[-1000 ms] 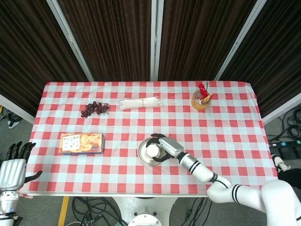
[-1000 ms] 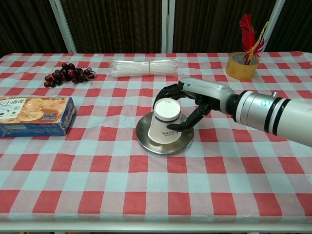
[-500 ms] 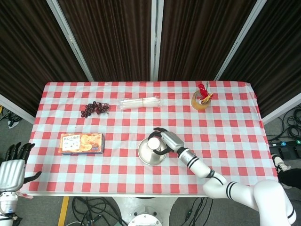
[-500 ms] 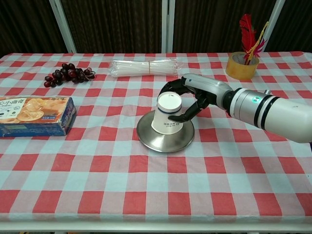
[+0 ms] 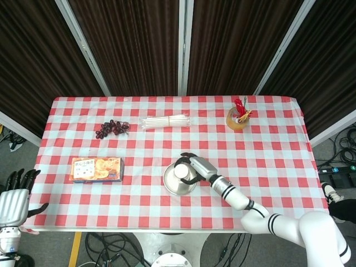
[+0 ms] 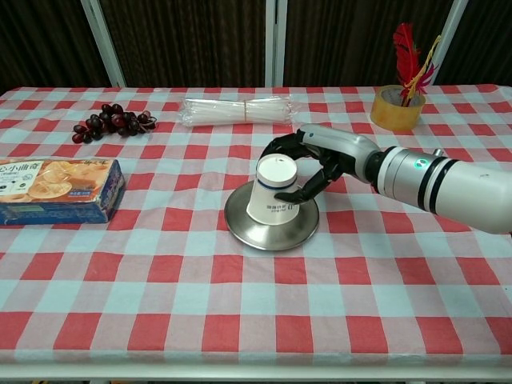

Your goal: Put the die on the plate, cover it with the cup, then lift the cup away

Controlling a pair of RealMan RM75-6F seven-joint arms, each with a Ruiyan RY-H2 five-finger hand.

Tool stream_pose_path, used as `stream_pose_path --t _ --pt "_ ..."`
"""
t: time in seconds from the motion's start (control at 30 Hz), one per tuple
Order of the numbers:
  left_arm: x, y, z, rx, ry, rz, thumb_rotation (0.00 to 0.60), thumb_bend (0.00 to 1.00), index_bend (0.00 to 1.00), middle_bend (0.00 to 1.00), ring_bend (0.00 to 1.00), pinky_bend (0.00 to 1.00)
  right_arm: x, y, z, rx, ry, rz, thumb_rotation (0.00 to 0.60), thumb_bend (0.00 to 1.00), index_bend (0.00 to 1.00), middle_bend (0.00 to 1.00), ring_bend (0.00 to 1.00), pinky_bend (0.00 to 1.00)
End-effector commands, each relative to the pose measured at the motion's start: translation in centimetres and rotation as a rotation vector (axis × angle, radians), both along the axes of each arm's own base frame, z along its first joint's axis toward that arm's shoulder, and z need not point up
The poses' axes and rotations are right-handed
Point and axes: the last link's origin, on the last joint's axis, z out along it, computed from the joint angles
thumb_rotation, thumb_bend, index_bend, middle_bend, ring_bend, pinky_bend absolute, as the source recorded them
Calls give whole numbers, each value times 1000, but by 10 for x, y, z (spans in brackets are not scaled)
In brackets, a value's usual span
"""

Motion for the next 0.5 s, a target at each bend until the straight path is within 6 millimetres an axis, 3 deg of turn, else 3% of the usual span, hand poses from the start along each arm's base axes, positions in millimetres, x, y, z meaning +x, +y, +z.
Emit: stream_pose_path --t 0.03,0.13,0.33,0.5 --pt "0 1 0 -2 2 -3 600 0 142 129 21 18 3 17 2 66 -9 51 600 291 563 295 83 72" --pt "1 1 0 -3 5 -7 600 0 143 129 21 18 2 16 4 65 -2 62 600 293 560 295 84 70" --pt "0 0 0 0 1 1 600 0 143 129 22 18 1 -6 1 3 10 -3 600 294 560 294 84 70" --pt "-1 -1 0 -1 1 6 600 0 143 129 22 18 3 11 1 61 -4 45 600 295 560 293 83 70"
